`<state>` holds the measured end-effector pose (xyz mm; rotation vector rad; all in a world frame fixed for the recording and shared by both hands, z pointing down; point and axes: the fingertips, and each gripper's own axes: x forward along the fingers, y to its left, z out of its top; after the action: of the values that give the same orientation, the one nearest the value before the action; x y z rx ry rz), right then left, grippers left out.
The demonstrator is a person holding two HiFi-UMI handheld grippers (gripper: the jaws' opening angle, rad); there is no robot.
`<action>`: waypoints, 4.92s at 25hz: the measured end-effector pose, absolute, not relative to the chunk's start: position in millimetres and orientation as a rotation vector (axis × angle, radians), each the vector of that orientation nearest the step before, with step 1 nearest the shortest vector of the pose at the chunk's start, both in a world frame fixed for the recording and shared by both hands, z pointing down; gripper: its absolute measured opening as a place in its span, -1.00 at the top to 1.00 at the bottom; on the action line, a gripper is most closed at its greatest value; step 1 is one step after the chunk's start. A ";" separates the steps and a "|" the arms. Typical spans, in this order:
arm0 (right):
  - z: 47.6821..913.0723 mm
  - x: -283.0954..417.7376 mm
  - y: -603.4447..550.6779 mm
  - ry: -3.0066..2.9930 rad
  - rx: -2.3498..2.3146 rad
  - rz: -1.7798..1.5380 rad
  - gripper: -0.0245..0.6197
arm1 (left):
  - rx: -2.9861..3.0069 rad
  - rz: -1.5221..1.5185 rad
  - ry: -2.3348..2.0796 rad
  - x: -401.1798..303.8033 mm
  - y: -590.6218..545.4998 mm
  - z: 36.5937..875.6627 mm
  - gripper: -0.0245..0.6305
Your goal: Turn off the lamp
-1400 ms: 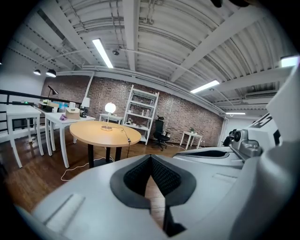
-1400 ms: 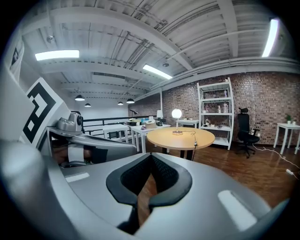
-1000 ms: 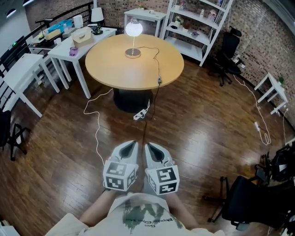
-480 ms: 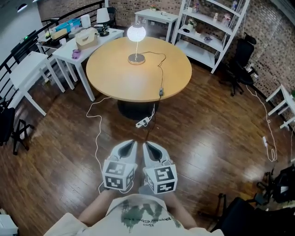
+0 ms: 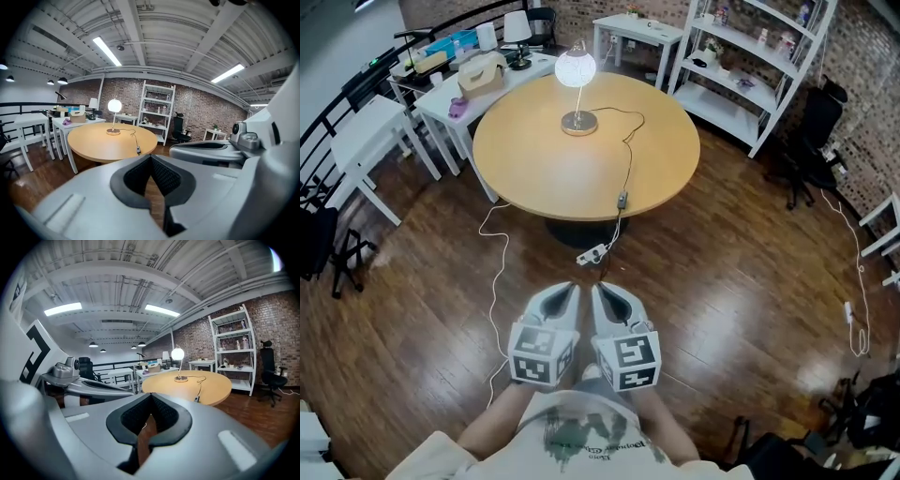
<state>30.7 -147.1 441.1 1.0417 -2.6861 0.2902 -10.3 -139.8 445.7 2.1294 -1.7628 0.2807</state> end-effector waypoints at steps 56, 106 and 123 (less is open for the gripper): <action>563.7 3.5 -472.7 -2.227 1.476 0.422 0.92 | 2.295 0.315 -1.285 -80.8 -437.1 535.9 0.93; 622.9 12.6 -512.0 -2.095 1.505 0.521 0.92 | 2.215 0.321 -1.483 -145.0 -446.7 524.7 0.93; 513.1 -31.6 -420.9 -2.459 1.284 0.328 0.92 | 2.107 0.221 -1.696 -136.7 -380.5 500.9 0.93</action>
<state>-31.6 -420.9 513.1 1.2838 -2.4591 0.3283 -136.7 -380.5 500.9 2.1073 -1.6960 0.2214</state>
